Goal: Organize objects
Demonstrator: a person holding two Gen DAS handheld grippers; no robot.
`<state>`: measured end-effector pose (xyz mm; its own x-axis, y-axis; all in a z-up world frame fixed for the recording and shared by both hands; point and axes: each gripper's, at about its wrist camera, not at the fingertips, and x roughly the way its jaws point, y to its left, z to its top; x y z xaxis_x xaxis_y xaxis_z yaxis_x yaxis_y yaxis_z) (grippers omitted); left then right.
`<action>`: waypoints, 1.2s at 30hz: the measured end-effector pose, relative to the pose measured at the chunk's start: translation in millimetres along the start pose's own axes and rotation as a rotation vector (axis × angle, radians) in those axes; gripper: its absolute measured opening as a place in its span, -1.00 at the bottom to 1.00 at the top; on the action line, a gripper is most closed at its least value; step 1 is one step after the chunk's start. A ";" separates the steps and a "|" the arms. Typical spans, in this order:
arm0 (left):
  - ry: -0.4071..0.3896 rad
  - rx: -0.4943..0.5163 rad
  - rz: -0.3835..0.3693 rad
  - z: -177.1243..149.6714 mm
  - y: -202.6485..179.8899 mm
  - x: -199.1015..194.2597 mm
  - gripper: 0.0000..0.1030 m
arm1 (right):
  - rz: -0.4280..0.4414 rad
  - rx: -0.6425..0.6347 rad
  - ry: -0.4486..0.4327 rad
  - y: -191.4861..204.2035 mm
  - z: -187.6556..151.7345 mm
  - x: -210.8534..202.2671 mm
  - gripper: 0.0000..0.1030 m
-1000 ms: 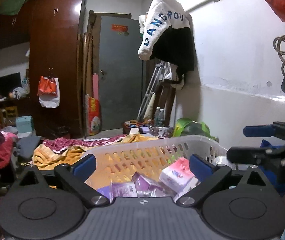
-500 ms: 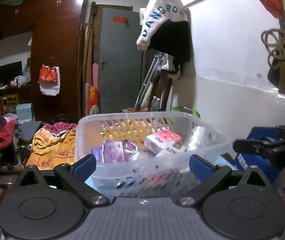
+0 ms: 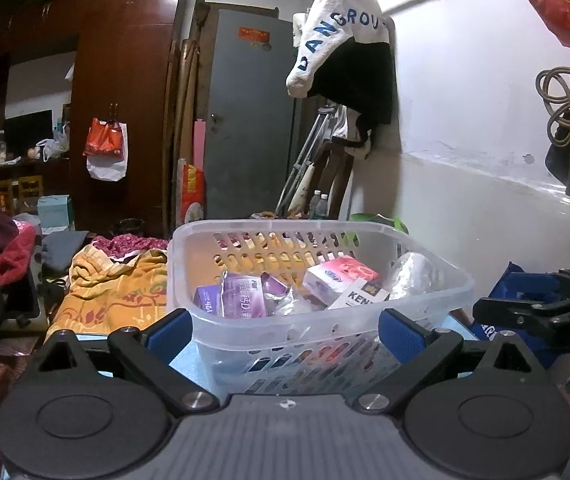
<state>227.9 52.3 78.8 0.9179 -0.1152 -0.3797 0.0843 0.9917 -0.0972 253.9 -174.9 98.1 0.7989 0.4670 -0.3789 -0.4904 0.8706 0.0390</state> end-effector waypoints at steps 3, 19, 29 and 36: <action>0.004 0.014 0.011 -1.0 -1.2 0.5 0.95 | -0.023 -0.020 -0.002 2.5 -1.3 -2.5 1.00; -0.007 0.044 0.065 -3.7 -8.3 -3.0 0.95 | -0.029 0.003 0.003 -1.4 -5.0 -6.8 1.00; -0.006 0.060 0.068 -5.9 -14.6 -3.4 0.95 | -0.032 0.028 -0.009 -6.5 -5.0 -10.9 1.00; 0.001 0.066 0.062 -8.5 -16.6 -3.8 0.95 | -0.024 0.040 -0.019 -7.8 -5.7 -12.9 1.00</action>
<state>219.7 35.9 74.0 0.9217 -0.0536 -0.3842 0.0529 0.9985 -0.0123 245.5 -188.7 97.4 0.8171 0.4483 -0.3624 -0.4567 0.8870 0.0675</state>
